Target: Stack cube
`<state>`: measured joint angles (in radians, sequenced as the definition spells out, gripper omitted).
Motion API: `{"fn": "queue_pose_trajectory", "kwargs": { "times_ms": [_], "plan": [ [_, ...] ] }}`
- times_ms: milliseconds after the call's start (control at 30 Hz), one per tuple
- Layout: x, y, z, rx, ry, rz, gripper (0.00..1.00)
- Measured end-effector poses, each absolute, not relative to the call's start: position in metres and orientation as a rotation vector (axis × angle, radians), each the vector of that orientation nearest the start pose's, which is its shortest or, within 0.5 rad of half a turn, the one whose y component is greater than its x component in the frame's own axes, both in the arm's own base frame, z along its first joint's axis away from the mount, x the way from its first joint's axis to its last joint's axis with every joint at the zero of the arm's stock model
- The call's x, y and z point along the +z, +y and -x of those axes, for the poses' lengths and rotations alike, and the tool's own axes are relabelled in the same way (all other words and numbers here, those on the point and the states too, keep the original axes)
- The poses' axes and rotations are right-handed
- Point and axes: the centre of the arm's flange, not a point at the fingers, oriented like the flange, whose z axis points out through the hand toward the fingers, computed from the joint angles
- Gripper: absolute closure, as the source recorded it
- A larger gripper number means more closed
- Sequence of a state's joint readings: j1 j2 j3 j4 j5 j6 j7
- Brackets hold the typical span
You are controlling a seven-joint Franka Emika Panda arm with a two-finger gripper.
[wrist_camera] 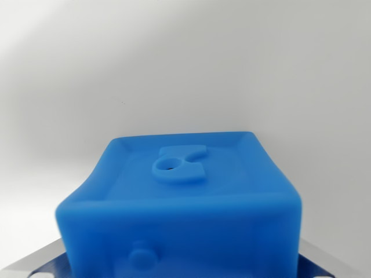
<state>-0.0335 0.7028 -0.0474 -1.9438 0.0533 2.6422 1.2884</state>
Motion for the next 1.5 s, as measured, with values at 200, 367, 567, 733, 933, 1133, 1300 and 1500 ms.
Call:
{"fn": "queue_pose_trajectory", "kwargs": {
  "times_ms": [200, 367, 567, 733, 933, 1133, 1300, 1500],
  "plan": [
    [0.115, -0.05, -0.608, -0.001, 2.034, 2.402, 1.0],
    [0.116, -0.051, -0.608, -0.002, 2.033, 2.402, 1.0],
    [0.123, -0.051, -0.609, -0.004, 2.033, 2.4, 1.0],
    [0.129, -0.051, -0.609, -0.005, 2.032, 2.399, 1.0],
    [0.139, -0.05, -0.609, -0.004, 2.032, 2.398, 1.0],
    [0.15, -0.05, -0.609, -0.003, 2.031, 2.398, 1.0],
    [0.162, -0.05, -0.609, -0.004, 2.031, 2.396, 1.0],
    [0.175, -0.051, -0.609, -0.002, 2.031, 2.396, 1.0]
  ]
}}
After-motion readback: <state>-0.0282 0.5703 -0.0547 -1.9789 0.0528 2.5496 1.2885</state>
